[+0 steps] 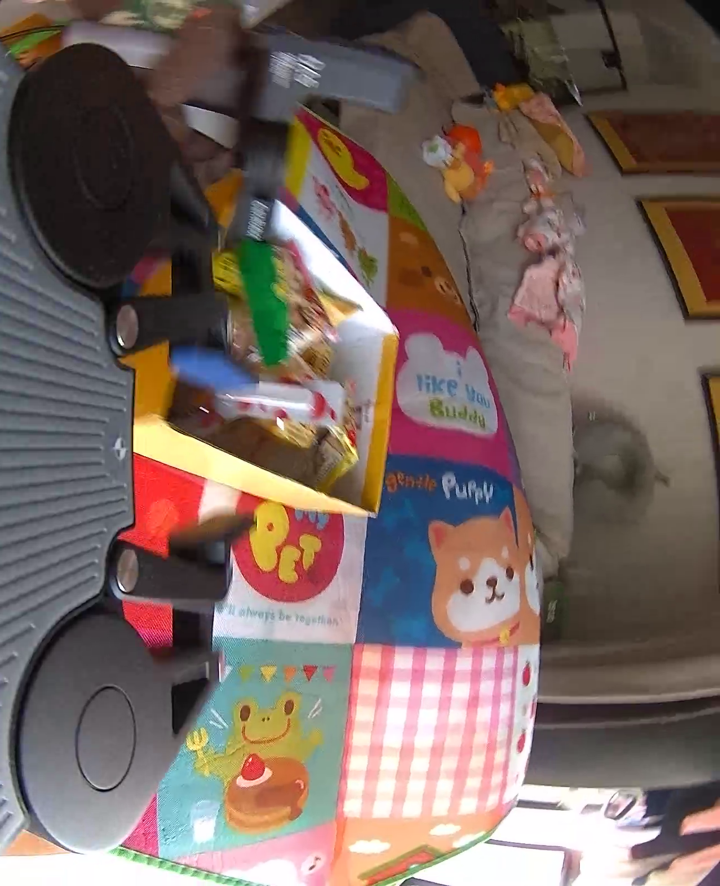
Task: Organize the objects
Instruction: 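Open the left tool off the box wall and withdraw both tools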
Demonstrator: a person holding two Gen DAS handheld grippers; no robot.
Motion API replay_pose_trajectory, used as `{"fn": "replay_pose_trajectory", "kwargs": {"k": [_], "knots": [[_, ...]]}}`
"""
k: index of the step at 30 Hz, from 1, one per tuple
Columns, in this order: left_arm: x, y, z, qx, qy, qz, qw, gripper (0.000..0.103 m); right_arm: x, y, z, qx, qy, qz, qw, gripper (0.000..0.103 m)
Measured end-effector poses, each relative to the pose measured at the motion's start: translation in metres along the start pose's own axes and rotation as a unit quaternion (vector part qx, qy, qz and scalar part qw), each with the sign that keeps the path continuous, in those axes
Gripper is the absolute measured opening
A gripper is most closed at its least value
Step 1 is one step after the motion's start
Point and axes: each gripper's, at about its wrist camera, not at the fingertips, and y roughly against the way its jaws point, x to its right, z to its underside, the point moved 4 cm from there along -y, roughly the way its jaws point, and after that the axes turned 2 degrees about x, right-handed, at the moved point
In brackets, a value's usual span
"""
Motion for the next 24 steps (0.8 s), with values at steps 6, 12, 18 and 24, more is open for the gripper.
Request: {"fn": "replay_pose_trajectory", "kwargs": {"k": [6, 12, 18, 24], "knots": [[0.029, -0.027, -0.020, -0.015, -0.027, -0.005, 0.9995, 0.016, -0.007, -0.020, 0.021, -0.023, 0.049, 0.037, 0.998, 0.068], [0.051, -0.063, -0.048, -0.002, -0.063, -0.004, 0.9980, 0.023, 0.019, -0.055, 0.013, -0.015, -0.001, 0.094, 0.995, 0.066], [0.035, -0.059, -0.049, 0.049, -0.067, -0.034, 0.9960, 0.038, 0.030, -0.072, 0.015, -0.013, -0.039, 0.093, 0.995, 0.066], [0.034, -0.053, -0.050, 0.067, -0.088, -0.053, 0.9924, 0.039, 0.035, -0.085, 0.027, -0.016, -0.027, 0.129, 0.991, 0.067]]}}
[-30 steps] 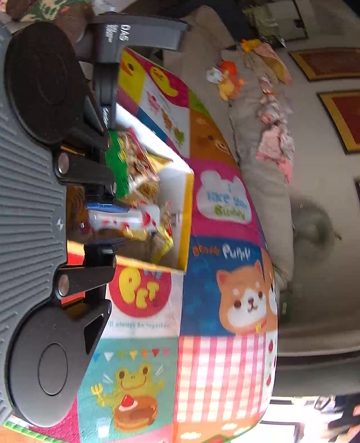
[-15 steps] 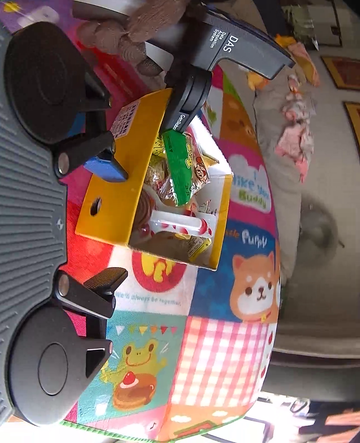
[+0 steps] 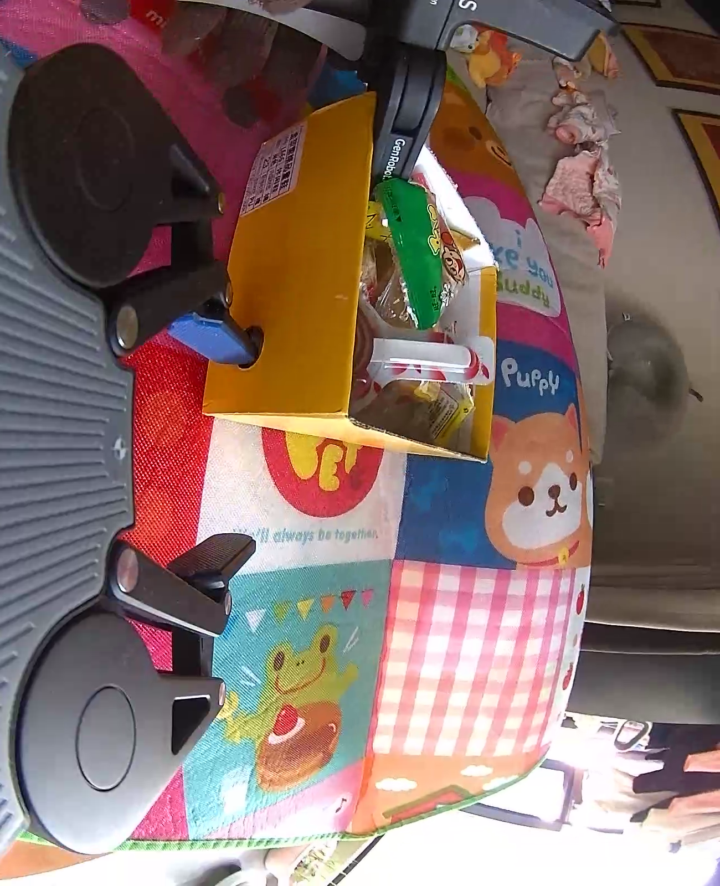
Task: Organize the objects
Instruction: 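Open the left tool off the box wall and withdraw both tools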
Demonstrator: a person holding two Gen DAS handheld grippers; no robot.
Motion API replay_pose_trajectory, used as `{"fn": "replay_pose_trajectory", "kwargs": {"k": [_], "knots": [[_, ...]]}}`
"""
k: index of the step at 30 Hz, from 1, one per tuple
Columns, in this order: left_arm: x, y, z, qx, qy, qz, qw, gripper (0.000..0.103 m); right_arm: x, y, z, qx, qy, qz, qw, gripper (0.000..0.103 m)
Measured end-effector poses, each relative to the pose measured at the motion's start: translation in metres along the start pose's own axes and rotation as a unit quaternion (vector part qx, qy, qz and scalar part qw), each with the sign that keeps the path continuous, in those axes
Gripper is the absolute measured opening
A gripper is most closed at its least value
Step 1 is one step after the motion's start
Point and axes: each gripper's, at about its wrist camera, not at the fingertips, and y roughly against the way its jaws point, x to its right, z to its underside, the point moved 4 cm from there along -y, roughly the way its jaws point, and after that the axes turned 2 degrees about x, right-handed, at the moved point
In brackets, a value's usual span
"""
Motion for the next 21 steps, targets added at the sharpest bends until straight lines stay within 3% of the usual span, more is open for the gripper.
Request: {"fn": "replay_pose_trajectory", "kwargs": {"k": [5, 8, 13, 14, 15, 16, 17, 18, 19, 21], "knots": [[-0.004, -0.001, -0.002, -0.011, 0.023, 0.040, 0.9989, 0.033, 0.000, 0.007, -0.004, 0.009, 0.004, -0.024, 1.000, 0.067], [0.002, -0.004, -0.002, -0.017, 0.022, 0.060, 0.9978, 0.019, -0.001, 0.019, -0.007, 0.026, -0.003, -0.055, 0.998, 0.070], [0.008, -0.001, -0.002, -0.025, -0.008, 0.110, 0.9936, 0.028, -0.007, 0.023, -0.013, 0.052, 0.016, -0.043, 0.998, 0.073], [0.005, 0.002, -0.002, -0.023, -0.005, 0.105, 0.9942, 0.032, -0.008, 0.021, -0.013, 0.054, 0.018, -0.037, 0.998, 0.077], [0.001, 0.006, -0.003, -0.018, -0.005, 0.090, 0.9958, 0.043, -0.009, 0.018, -0.012, 0.054, 0.019, -0.036, 0.998, 0.077], [-0.004, 0.008, -0.004, -0.014, -0.003, 0.061, 0.9980, 0.058, -0.011, 0.017, -0.010, 0.055, 0.019, -0.036, 0.998, 0.077], [-0.011, 0.008, -0.005, -0.008, 0.007, 0.023, 0.9997, 0.065, -0.013, 0.014, -0.007, 0.055, 0.020, -0.035, 0.998, 0.077], [-0.018, 0.006, -0.005, -0.005, 0.019, -0.006, 0.9998, 0.081, -0.015, 0.011, -0.004, 0.051, 0.026, -0.036, 0.998, 0.077], [-0.024, 0.004, -0.005, -0.005, 0.032, -0.026, 0.9992, 0.090, -0.018, 0.008, -0.003, 0.045, 0.034, -0.036, 0.998, 0.078], [-0.029, 0.002, -0.006, -0.002, 0.042, -0.028, 0.9987, 0.091, -0.020, 0.009, -0.004, 0.051, 0.038, -0.036, 0.997, 0.078]]}}
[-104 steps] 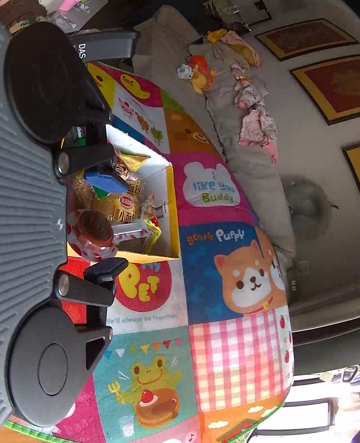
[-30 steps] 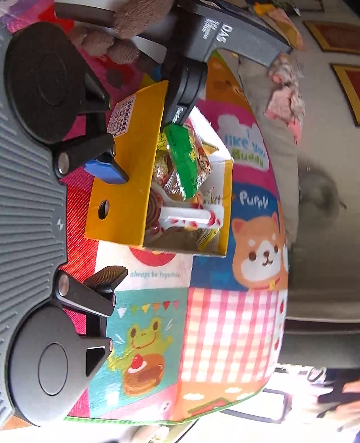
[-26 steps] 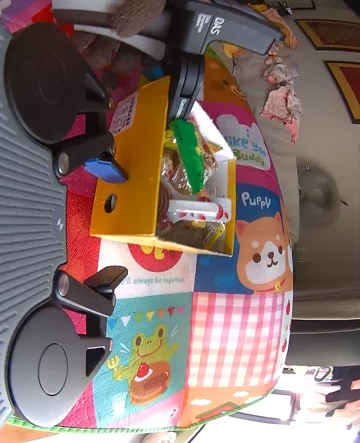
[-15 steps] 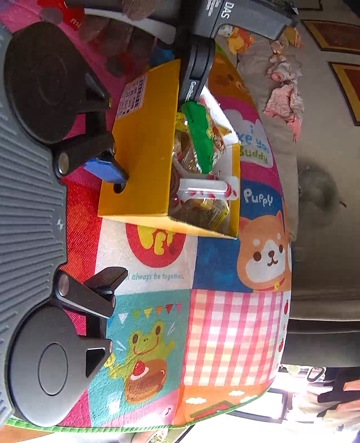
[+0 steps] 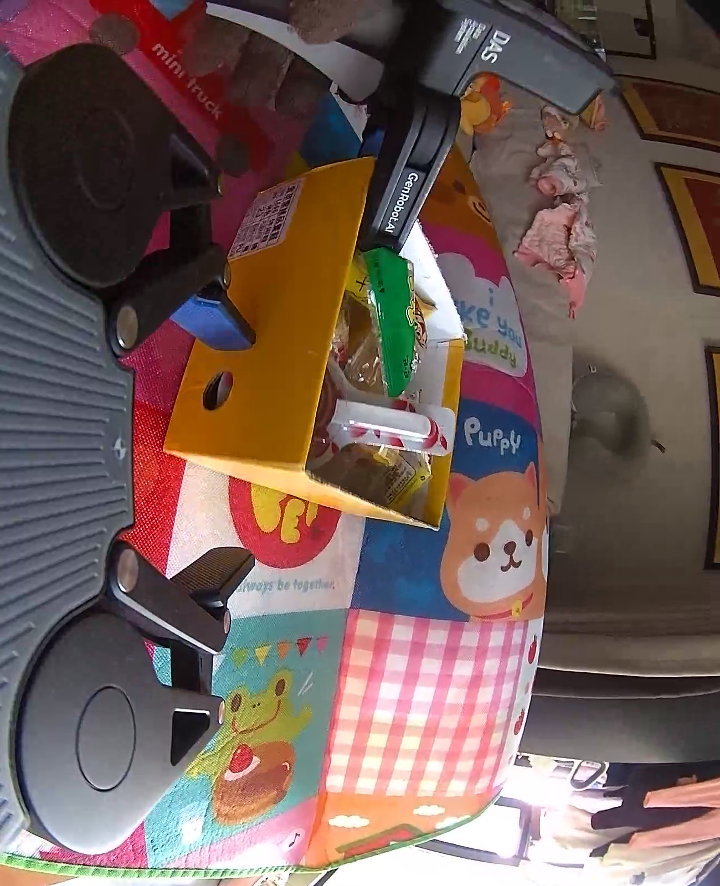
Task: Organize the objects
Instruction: 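Open the left tool off the box wall and withdraw both tools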
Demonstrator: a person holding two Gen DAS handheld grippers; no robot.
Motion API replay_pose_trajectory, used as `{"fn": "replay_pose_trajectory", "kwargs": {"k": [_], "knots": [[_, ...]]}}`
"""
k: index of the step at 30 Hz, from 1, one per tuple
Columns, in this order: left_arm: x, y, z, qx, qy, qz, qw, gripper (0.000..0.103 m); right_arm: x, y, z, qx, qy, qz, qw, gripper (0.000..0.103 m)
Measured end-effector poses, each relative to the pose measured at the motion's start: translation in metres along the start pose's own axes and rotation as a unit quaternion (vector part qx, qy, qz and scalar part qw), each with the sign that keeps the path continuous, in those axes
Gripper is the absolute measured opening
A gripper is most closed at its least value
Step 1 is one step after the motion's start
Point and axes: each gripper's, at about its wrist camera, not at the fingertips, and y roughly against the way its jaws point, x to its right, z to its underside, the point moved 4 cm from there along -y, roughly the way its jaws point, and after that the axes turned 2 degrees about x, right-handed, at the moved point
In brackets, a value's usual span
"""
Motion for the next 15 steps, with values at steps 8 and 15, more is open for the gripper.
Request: {"fn": "replay_pose_trajectory", "kwargs": {"k": [8, 15], "knots": [[0.003, 0.003, 0.001, 0.002, -0.011, 0.007, 0.9999, 0.088, 0.011, -0.005, 0.003, -0.018, -0.030, 0.029, 0.999, 0.081], [0.003, 0.019, -0.001, 0.044, -0.013, -0.012, 0.9989, 0.088, 0.020, -0.009, 0.004, -0.026, -0.052, 0.055, 0.997, 0.083]]}}
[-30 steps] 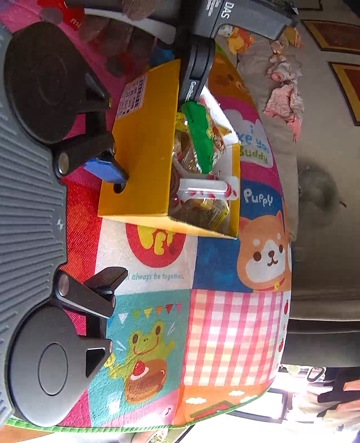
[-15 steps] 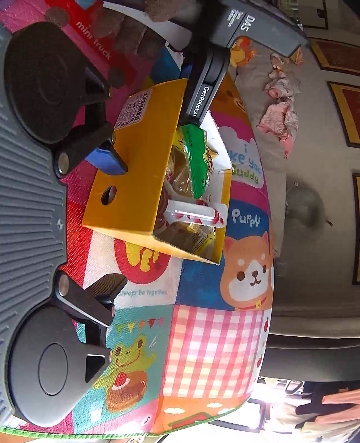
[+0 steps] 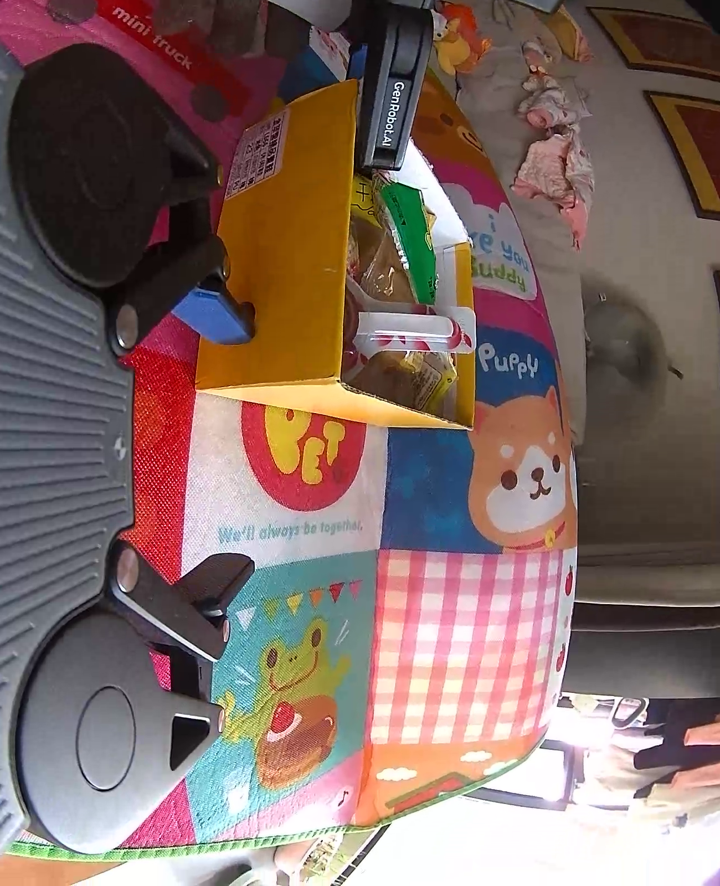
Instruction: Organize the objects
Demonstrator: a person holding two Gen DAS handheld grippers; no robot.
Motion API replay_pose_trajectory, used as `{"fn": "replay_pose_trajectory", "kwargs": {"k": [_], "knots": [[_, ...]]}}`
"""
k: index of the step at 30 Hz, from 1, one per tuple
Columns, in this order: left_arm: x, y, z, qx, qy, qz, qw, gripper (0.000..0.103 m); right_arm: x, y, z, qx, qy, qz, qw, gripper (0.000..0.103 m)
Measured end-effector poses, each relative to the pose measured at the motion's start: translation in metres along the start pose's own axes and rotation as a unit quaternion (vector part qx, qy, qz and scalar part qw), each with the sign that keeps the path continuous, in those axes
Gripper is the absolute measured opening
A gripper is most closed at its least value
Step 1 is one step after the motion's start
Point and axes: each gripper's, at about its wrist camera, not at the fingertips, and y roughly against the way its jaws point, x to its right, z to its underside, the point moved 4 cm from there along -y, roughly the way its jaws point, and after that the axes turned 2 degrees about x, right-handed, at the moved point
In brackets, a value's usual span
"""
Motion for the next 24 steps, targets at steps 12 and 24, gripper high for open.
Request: {"fn": "replay_pose_trajectory", "kwargs": {"k": [12, 24], "knots": [[0.014, 0.127, 0.061, 0.048, -0.059, 0.053, 0.9957, 0.087, 0.017, 0.056, 0.040, -0.080, 0.004, -0.018, 0.997, 0.103], [0.055, 0.147, 0.145, 0.002, -0.119, 0.034, 0.9924, 0.085, 0.019, 0.098, 0.075, -0.100, 0.011, -0.001, 0.995, 0.103]]}}
